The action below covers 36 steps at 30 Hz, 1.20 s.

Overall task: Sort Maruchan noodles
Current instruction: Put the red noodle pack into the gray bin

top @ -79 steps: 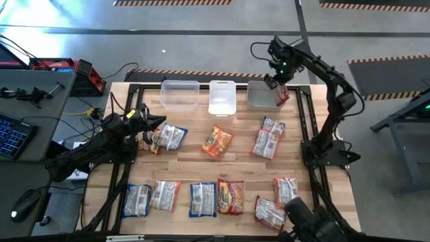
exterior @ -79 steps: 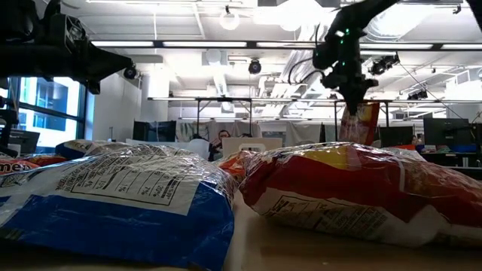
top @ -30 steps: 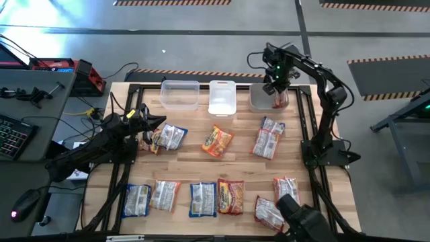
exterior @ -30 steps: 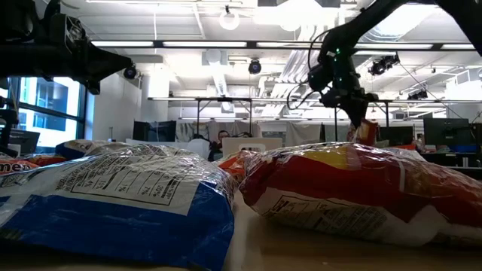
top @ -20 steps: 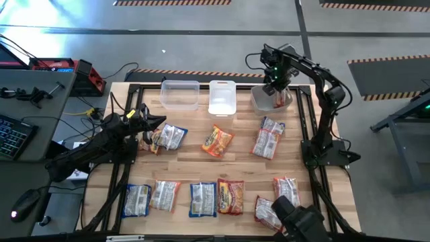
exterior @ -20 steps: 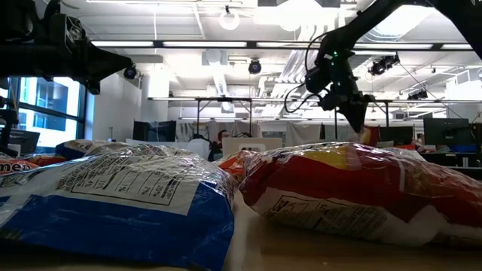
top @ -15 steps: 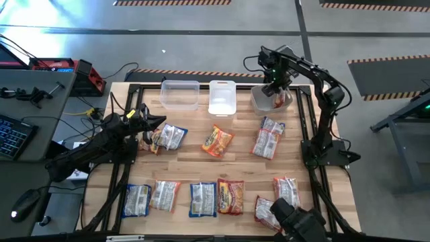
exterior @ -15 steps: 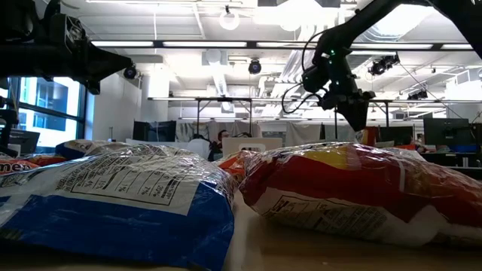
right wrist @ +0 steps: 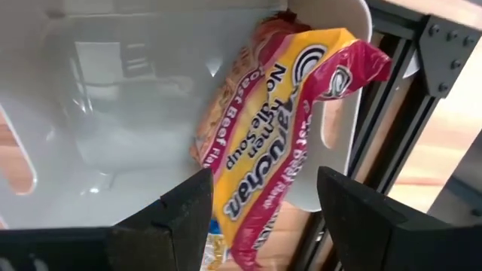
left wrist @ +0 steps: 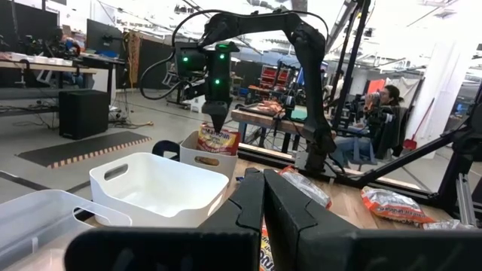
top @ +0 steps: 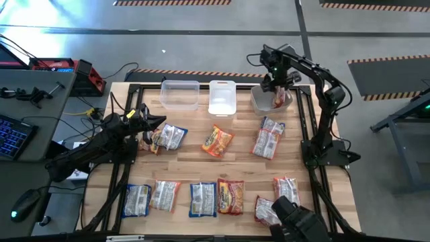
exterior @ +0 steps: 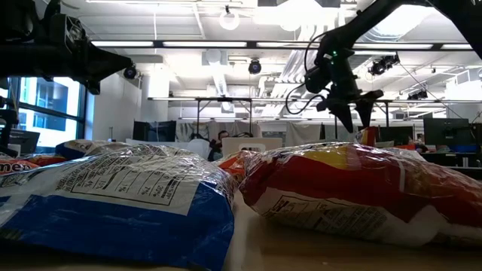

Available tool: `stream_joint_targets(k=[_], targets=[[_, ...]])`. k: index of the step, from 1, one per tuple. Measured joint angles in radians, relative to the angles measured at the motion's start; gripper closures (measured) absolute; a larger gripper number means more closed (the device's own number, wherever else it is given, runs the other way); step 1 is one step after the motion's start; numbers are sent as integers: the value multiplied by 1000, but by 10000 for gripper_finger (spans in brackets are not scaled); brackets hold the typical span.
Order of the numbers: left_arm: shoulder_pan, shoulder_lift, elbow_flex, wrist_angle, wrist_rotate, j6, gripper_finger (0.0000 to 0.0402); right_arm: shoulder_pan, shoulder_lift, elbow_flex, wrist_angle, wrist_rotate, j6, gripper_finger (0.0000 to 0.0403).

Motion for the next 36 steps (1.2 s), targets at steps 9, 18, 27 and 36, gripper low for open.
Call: stream_joint_targets(k=[9,18,27,36], targets=[[0,0,0,0,16,0,401,-3,0,0,4,-15,48,187],[0,0,0,0,18,-19,401,-14,-18,-47,73,-20,77,188],[0,0,0,-1,18,-18,401,3,-237,-291,291,11,70,193],[0,0,0,1,17,-17,401,-16,-365,-547,524,-86,147,194]])
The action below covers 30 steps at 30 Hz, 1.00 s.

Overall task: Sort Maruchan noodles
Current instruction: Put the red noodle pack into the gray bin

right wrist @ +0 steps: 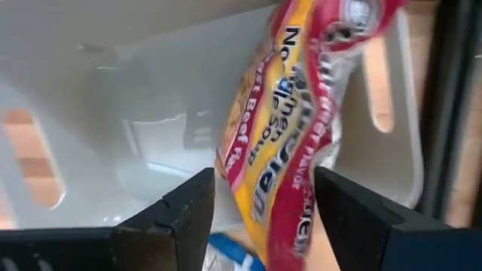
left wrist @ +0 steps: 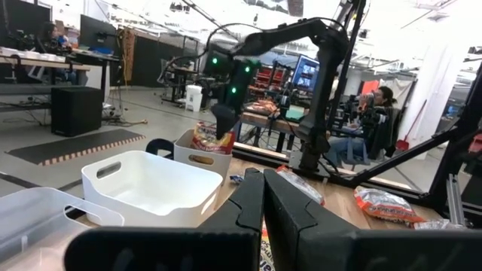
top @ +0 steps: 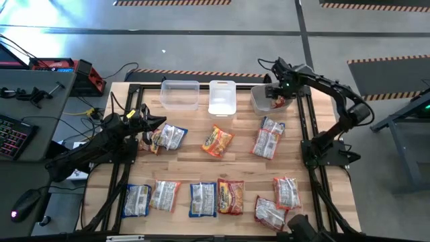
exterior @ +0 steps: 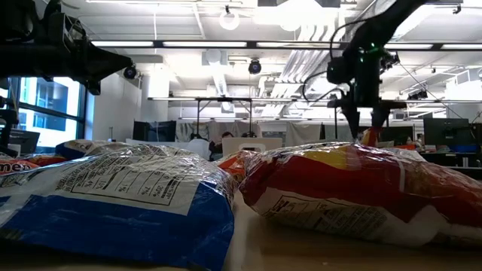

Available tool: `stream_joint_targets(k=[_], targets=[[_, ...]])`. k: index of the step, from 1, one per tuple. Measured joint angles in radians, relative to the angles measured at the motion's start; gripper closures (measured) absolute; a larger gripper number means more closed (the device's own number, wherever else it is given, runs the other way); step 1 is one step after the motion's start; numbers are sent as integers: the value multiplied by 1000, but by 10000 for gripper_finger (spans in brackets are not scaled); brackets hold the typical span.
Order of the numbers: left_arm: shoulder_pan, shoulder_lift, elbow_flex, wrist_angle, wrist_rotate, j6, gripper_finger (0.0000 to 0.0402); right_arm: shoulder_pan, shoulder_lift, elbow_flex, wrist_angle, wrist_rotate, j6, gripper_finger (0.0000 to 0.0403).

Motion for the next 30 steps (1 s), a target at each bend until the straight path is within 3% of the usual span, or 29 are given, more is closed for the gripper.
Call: stream_joint_targets(k=[10,23,26,30], targets=[[0,0,0,2,-3,0,401,-52,0,-57,112,68,-4,194],[0,0,0,2,-3,0,401,-51,0,-57,124,38,3,196],[0,0,0,2,-3,0,401,-50,0,-57,124,27,3,212],[0,0,0,2,-2,1,401,-50,0,-57,124,27,-6,265]])
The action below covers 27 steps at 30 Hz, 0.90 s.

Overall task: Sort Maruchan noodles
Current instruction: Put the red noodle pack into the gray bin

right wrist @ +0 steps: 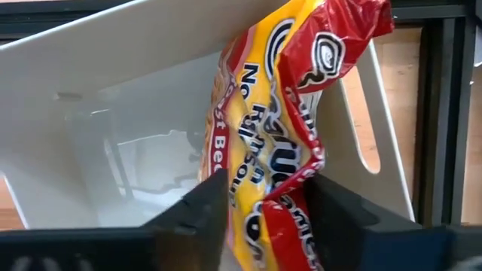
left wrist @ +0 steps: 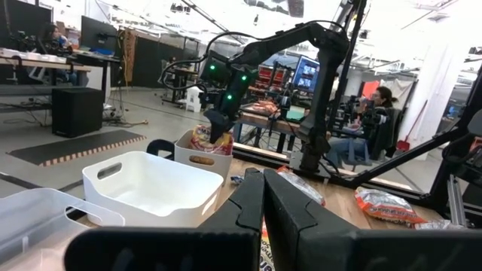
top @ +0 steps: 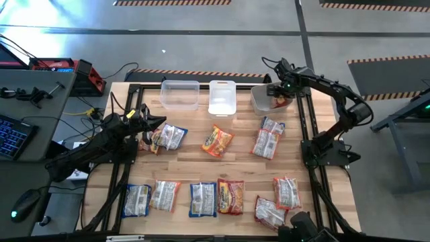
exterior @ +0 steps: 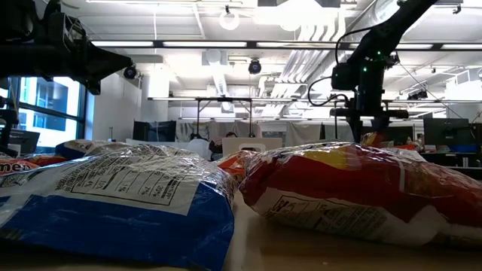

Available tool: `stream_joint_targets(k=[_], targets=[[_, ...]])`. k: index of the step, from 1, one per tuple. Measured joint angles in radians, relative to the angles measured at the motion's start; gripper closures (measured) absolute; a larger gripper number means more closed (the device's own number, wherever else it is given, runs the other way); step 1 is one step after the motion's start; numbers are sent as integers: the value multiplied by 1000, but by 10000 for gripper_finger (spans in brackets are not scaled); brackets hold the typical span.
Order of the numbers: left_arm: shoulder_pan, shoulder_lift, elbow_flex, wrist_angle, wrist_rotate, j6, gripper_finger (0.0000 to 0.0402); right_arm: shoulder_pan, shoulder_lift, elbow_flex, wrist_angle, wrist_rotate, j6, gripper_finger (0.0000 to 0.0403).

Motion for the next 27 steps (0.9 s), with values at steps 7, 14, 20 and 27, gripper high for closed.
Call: stream_joint_targets(k=[7,14,20,27], targets=[[0,0,0,0,0,0,401,0,0,0,3,0,-71,384],[0,0,0,0,0,0,401,2,1,59,-54,11,-211,393],[0,0,0,0,0,0,401,41,1,175,-135,110,-398,402],[0,0,0,0,0,0,401,94,1,147,-124,212,-678,403]])
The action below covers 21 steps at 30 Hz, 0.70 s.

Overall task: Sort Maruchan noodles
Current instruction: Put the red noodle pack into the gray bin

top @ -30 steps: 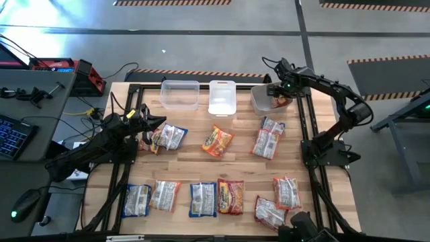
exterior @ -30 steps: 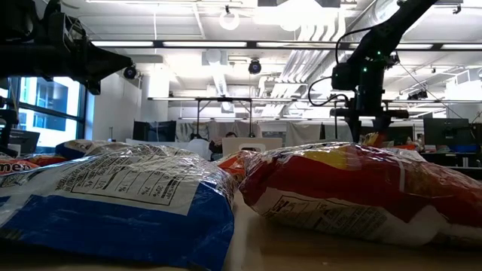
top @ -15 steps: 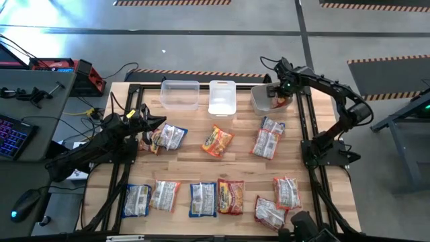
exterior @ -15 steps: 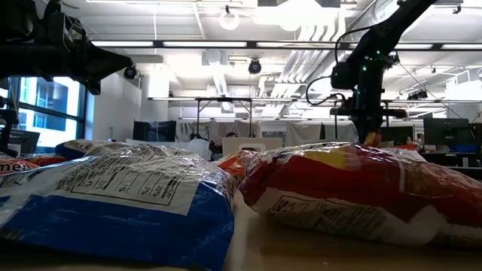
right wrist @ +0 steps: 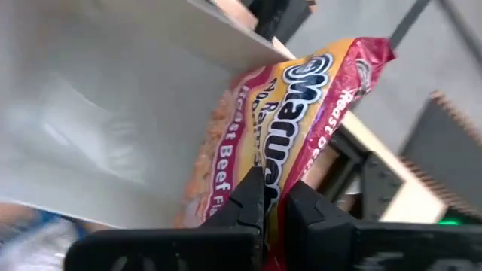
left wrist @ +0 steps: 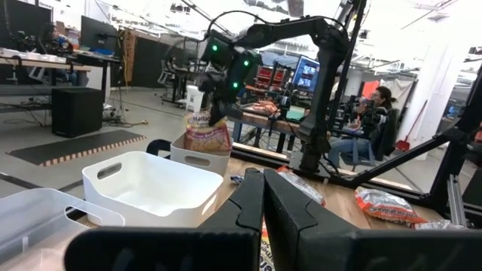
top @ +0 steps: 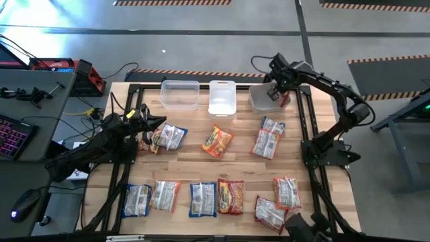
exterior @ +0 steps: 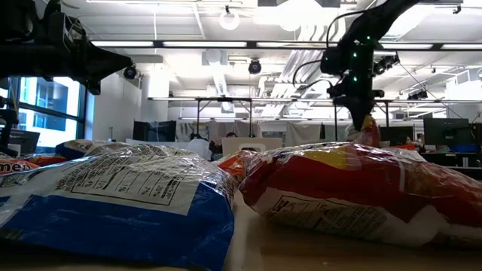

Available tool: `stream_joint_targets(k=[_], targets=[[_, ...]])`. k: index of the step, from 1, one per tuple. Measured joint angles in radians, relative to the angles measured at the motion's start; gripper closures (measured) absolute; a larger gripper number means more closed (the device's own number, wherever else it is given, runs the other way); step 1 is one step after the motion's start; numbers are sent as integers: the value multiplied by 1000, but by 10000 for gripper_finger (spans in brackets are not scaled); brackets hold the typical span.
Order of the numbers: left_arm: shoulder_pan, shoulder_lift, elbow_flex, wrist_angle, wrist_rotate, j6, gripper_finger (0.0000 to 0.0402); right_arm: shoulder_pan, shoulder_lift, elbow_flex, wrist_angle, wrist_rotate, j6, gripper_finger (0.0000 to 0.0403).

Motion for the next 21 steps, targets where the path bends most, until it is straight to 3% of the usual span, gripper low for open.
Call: stream_joint_targets(k=[4,12,18,21], targets=[[0,0,0,0,0,0,401,17,0,-42,41,98,-21,403],[0,0,0,0,0,7,401,57,0,-64,92,164,-14,403],[0,0,0,-1,0,17,401,62,0,-64,90,194,105,403],[0,0,0,-1,0,16,401,84,0,-64,89,262,146,403]])
